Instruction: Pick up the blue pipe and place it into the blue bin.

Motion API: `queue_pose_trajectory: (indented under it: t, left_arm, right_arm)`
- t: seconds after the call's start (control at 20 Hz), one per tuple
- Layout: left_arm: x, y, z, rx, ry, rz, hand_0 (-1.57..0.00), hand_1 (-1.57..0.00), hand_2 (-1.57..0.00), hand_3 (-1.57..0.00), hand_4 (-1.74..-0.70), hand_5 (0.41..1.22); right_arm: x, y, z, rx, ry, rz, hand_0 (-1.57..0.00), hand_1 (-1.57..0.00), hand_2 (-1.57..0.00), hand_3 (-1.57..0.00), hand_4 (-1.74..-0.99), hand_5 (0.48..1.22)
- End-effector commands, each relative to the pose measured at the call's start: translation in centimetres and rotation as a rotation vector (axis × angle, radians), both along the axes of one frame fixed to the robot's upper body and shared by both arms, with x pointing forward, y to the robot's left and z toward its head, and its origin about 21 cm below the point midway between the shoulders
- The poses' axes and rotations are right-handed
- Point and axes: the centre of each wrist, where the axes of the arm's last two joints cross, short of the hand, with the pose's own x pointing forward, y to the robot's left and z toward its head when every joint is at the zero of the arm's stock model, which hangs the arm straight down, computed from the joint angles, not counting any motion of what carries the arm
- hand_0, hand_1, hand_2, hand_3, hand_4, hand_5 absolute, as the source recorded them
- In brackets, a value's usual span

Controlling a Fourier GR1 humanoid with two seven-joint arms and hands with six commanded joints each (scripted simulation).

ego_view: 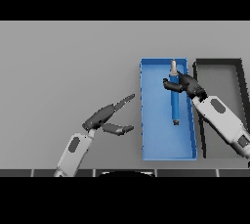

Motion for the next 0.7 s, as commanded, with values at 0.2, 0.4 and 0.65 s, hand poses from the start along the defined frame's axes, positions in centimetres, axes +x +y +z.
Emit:
queue_pose_trajectory:
  t: [0.2, 0.4, 0.65]
  left_arm:
    - [-0.24, 0.31, 0.11, 0.002, 0.009, 0.002, 0.00, 0.00, 0.00, 0.00, -0.93, 0.496]
    - [-0.29, -0.02, -0.23, 0.013, 0.022, 0.000, 0.00, 0.00, 0.00, 0.00, -0.93, 0.495]
    - [0.02, -0.08, 0.33, 0.009, 0.010, 0.005, 0.00, 0.00, 0.00, 0.00, -0.93, 0.495]
  right_arm:
    - [-0.18, 0.16, -0.06, -0.103, 0.031, 0.070, -0.06, -0.06, -0.05, -0.02, -1.144, 0.759]
    - [-0.32, 0.53, -0.23, -0.116, 0.031, 0.107, -0.02, -0.02, -0.02, -0.01, -1.095, 0.718]
    - [-0.33, 0.39, -0.13, -0.116, 0.020, 0.153, -0.02, -0.02, -0.02, 0.00, -1.084, 0.714]
